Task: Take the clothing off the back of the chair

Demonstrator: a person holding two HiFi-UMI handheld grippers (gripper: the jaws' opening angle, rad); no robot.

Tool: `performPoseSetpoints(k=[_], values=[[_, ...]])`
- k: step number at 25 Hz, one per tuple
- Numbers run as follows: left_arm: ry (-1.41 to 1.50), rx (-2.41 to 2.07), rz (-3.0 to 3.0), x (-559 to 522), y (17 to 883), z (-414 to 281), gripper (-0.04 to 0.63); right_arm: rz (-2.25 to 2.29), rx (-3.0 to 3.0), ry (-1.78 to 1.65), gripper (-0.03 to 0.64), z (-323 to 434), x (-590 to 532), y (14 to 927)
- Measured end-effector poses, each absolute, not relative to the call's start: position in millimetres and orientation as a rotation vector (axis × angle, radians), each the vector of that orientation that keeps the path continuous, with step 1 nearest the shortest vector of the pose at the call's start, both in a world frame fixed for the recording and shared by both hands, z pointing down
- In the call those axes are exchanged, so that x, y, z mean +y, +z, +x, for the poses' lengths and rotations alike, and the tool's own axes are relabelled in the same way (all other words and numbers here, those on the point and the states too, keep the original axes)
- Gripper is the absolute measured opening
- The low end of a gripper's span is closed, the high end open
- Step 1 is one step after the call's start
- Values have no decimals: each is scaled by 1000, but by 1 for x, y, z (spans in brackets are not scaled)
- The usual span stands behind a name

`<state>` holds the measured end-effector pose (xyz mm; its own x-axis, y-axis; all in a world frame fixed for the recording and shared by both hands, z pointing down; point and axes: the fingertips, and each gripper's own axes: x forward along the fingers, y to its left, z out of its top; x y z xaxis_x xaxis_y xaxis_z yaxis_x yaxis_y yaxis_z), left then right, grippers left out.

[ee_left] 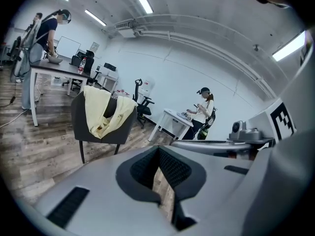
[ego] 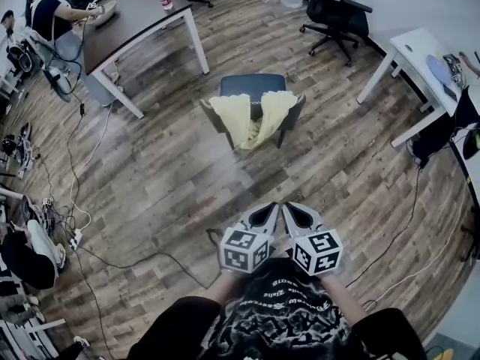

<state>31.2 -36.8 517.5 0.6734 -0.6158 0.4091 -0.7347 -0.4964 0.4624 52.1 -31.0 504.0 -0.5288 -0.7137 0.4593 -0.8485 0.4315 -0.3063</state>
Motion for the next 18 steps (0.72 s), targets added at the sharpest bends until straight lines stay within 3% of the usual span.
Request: performPoseSetpoints(k=[18], values=[[195, -978, 2343, -94, 506, -42, 9, 1493, -2359, 777, 3, -6, -81, 505]])
